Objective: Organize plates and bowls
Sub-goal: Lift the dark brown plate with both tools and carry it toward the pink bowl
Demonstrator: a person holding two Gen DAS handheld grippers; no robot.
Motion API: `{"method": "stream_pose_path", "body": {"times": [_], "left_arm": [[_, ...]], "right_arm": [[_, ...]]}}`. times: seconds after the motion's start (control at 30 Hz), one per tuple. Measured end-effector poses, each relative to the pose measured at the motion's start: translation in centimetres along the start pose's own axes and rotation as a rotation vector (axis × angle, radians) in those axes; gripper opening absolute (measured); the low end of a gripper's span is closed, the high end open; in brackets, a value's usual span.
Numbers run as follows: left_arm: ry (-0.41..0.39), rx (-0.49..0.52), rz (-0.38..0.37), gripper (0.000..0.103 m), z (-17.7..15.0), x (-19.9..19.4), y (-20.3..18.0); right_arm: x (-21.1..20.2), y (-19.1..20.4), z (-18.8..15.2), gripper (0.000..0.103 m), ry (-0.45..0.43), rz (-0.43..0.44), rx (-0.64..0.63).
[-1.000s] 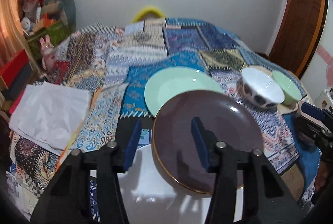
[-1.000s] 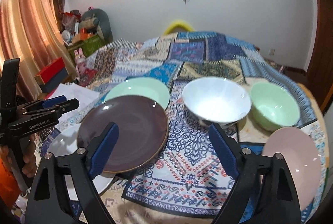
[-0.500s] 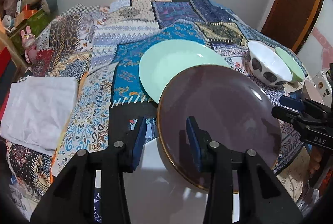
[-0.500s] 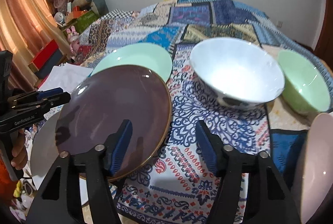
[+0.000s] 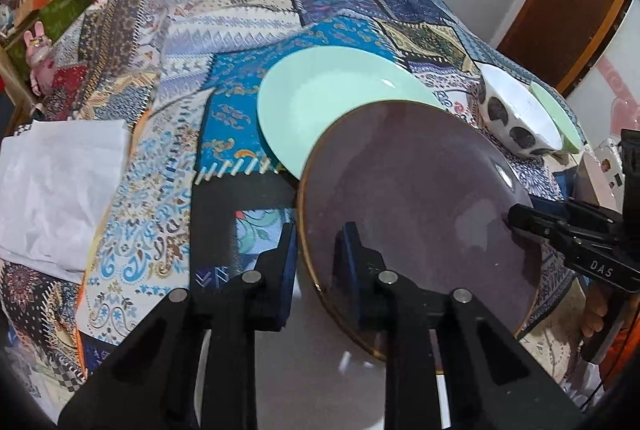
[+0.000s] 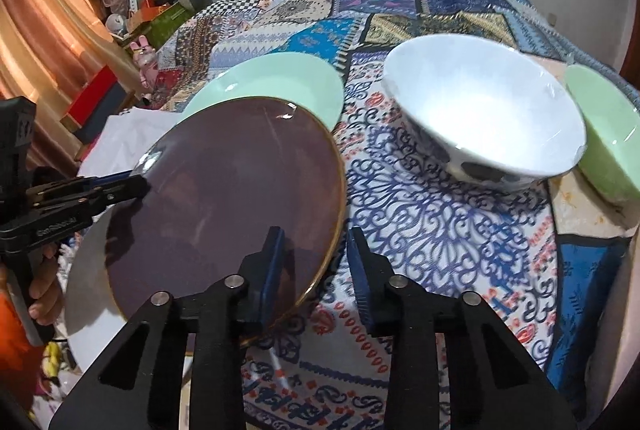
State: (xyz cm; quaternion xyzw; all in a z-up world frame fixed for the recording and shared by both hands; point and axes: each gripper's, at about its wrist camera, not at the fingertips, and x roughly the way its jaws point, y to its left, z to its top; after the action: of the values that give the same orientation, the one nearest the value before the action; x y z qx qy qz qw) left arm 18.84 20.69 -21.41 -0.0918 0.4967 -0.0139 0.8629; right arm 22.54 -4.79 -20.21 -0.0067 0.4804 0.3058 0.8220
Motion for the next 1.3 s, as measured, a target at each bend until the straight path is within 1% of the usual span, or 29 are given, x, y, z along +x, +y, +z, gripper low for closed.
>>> {"method": "stream_pose_path", "body": {"times": [0.2, 0.27, 0.33, 0.47, 0.67, 0.8, 1.03, 1.3], "left_arm": [[0.002, 0.014, 0.000, 0.023, 0.0, 0.0, -0.1], [0.008, 0.025, 0.003, 0.023, 0.1, 0.1, -0.2], [0.006, 0.037, 0.013, 0.023, 0.1, 0.1, -0.4], [-0.005, 0.028, 0.006, 0.023, 0.0, -0.2, -0.4], [-0.027, 0.003, -0.002, 0.023, -0.2, -0.7, -0.3], [-0.046, 0.005, 0.001, 0.023, -0.3, -1.4, -0.4], [-0.075, 0.016, -0.001, 0.023, -0.8, -3.1, -1.4], [-0.113, 0.022, -0.009, 0.023, -1.5, -5.6, -3.1]], "right_arm": [[0.5, 0.0, -0.1, 0.028, 0.021, 0.032, 0.011], [0.7, -0.1, 0.0, 0.028, 0.024, 0.043, 0.031], [0.7, 0.0, 0.0, 0.028, 0.021, 0.038, 0.027], [0.4, 0.0, 0.0, 0.028, 0.012, 0.040, 0.037], [-0.3, 0.5, 0.0, 0.028, -0.021, 0.029, 0.016], [-0.8, 0.6, 0.0, 0.028, -0.040, 0.038, 0.013], [-2.1, 0.9, -0.2, 0.028, -0.073, 0.024, -0.009], [-4.6, 1.1, -0.8, 0.028, -0.117, 0.025, -0.017]]}}
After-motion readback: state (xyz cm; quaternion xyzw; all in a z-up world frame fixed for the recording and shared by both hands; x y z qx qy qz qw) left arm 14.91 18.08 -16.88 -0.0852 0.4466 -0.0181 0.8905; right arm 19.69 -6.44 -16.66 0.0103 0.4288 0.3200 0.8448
